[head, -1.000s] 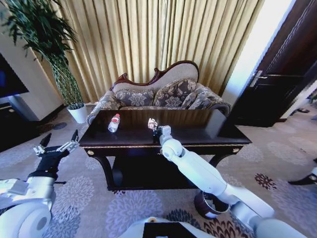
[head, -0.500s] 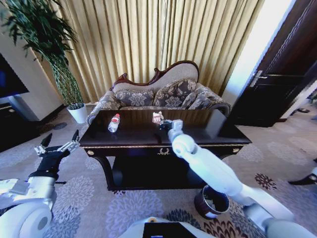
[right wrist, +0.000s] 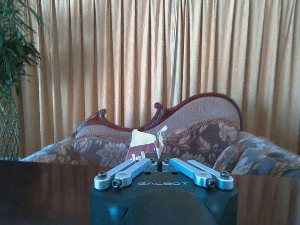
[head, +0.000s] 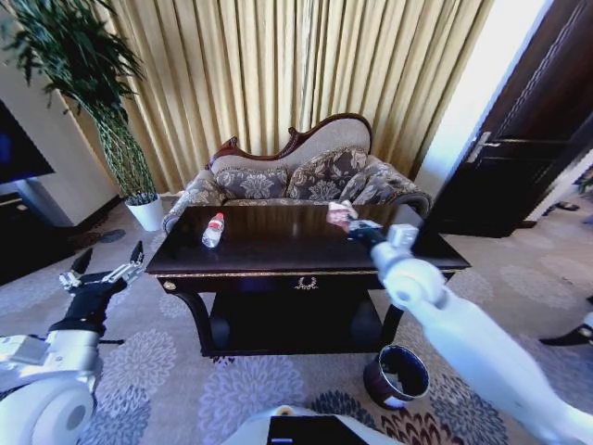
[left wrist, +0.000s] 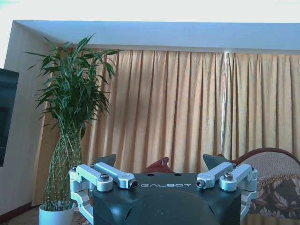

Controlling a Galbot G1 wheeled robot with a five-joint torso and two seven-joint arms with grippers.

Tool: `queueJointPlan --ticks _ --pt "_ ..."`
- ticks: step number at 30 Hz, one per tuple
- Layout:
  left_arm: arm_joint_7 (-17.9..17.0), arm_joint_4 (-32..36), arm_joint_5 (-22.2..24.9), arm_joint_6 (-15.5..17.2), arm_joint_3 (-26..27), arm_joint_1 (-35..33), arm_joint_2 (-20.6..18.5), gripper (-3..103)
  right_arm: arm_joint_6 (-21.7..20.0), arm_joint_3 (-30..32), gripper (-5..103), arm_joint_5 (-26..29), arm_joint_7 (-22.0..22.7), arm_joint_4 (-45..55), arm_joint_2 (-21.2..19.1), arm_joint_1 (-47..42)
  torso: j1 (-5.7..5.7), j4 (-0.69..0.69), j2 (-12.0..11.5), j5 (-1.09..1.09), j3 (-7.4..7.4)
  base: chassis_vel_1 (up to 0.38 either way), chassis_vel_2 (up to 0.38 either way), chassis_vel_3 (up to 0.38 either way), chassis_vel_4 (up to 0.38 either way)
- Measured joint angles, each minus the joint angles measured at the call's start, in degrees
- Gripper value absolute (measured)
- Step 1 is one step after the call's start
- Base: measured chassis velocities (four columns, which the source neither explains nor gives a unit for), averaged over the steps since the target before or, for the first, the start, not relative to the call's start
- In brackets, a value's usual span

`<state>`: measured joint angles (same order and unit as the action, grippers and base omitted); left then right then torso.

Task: Move to the front of the table and place the trash on the table into the trash bin.

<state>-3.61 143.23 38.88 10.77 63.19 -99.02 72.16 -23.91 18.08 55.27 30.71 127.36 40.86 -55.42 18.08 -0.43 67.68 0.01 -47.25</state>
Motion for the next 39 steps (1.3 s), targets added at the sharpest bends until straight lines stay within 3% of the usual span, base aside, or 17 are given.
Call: queueJointPlan --ticks 7,8,9,13,15,18,21,24,39 --pt "0.2 0.0 0.5 0.1 0.9 0.2 -0.1 100 -0.5 11.6 0 2.5 0.0 6.2 -2.1 -10.2 0.0 0.01 0.0 -0.02 0.0 0.0 0.0 0.0 0.0" --pt "0.3 0.0 0.9 0.2 1.2 0.2 -0.3 100 -0.5 16.3 0 2.7 -0.7 8.1 -1.9 -14.4 0.0 0.01 0.0 0.0 0.0 0.0 0.0 0.0 0.0" --pt "0.4 0.0 1.2 0.2 1.3 0.1 -0.5 100 -0.5 21.1 0 2.9 -2.1 9.9 -1.2 -18.5 0.0 0.01 0.0 -0.01 0.0 0.0 0.0 0.0 0.0" --pt "0.8 0.0 1.5 0.2 1.3 -0.1 -0.8 100 0.5 26.8 0 2.6 -4.3 11.3 0.3 -24.4 0.0 0.0 0.0 -0.02 0.0 0.0 0.0 0.0 0.0" --pt "1.2 0.0 1.9 0.2 1.1 -0.2 -1.3 100 2.9 31.6 0 0.1 -7.2 11.6 3.2 -32.0 -0.01 0.0 0.0 -0.01 0.0 0.0 0.0 0.0 0.0" --pt "1.2 0.0 2.2 0.2 1.1 -0.2 -1.5 100 4.1 32.3 0 -1.7 -8.3 11.7 4.3 -34.2 -0.01 -0.01 0.0 -0.01 0.01 0.0 0.0 0.0 0.0" --pt "1.3 0.0 3.1 0.2 1.5 -0.2 -2.4 100 7.7 32.5 0 -8.8 -11.5 11.1 7.6 -38.2 0.0 0.0 0.0 -0.02 0.0 0.0 0.0 0.0 0.0" --pt "1.6 0.0 3.3 0.2 1.5 -0.2 -2.5 100 8.5 32.1 0 -10.8 -12.2 10.5 8.5 -38.5 0.0 0.02 0.0 -0.02 0.0 0.0 0.0 0.0 0.0" --pt "2.1 0.0 3.1 0.3 1.4 -0.6 -2.5 100 7.6 31.8 0 -10.1 -12.3 13.1 10.4 -40.6 0.0 0.01 0.0 -0.02 -0.01 0.013 -0.012 -0.014 0.011"
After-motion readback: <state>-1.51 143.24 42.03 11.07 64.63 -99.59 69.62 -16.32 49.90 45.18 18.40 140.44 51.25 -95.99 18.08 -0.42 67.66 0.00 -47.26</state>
